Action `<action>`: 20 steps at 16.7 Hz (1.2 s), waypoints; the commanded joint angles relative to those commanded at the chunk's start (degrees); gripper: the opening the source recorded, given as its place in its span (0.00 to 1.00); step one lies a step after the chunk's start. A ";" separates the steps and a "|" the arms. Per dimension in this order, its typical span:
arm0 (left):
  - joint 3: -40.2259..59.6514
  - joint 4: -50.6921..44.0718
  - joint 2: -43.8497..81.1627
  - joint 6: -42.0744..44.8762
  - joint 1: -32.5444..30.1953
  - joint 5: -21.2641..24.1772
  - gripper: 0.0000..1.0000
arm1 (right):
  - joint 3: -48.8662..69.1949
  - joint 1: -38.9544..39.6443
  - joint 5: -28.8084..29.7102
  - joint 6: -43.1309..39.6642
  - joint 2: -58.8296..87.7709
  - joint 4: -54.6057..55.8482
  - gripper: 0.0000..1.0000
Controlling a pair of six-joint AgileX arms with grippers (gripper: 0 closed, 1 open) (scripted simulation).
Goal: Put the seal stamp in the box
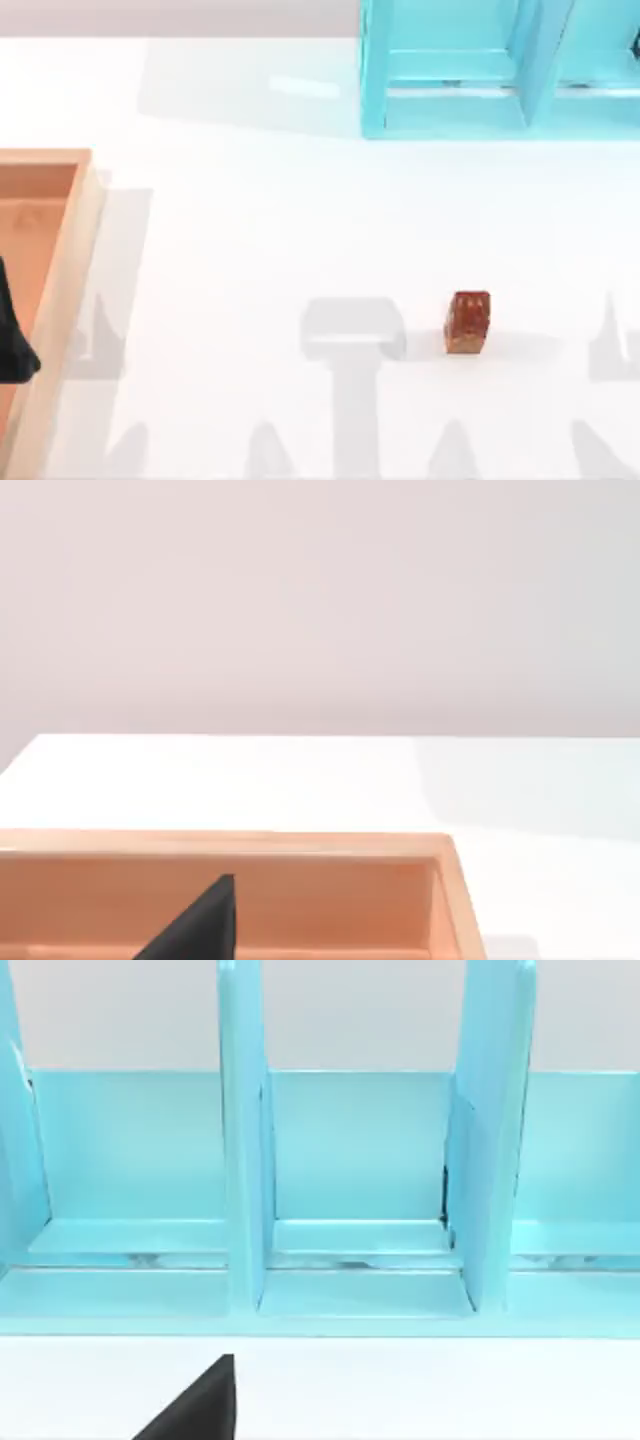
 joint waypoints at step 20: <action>66.89 -45.10 70.15 -23.07 -31.43 -1.10 1.00 | 0.00 0.00 0.00 0.00 0.00 0.00 1.00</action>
